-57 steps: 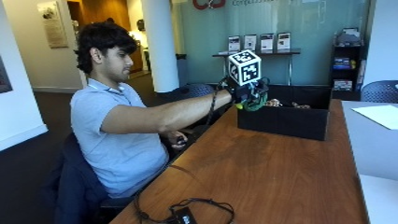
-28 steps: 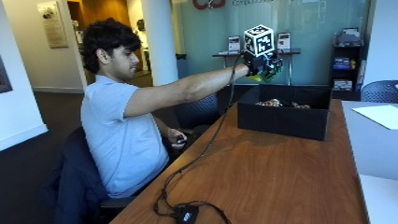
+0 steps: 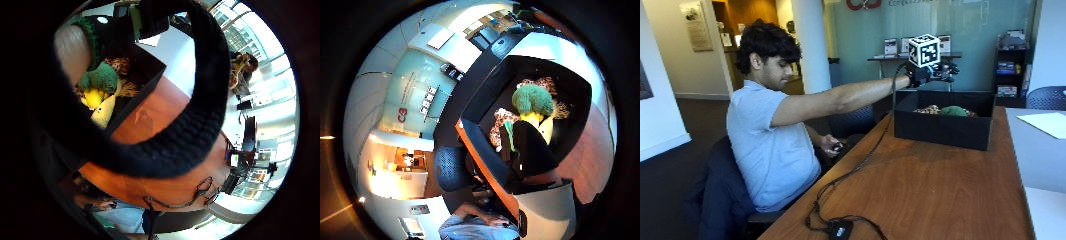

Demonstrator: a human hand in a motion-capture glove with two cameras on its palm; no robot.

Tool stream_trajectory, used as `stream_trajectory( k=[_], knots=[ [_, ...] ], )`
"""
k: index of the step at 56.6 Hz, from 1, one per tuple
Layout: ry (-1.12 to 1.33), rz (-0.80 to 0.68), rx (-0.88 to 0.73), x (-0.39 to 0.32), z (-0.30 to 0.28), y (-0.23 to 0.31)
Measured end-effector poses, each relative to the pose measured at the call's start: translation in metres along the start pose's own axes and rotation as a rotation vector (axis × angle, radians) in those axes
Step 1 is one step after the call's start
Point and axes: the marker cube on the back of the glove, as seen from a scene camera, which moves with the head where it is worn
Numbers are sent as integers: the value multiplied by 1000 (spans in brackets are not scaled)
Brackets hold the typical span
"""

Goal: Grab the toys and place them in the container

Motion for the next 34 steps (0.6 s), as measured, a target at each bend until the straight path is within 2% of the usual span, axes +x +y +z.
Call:
stream_trajectory(
  k=[20,34],
  knots=[
    [60,38,-7,48,-39,38],
    [36,48,19,55,-55,51]
  ],
)
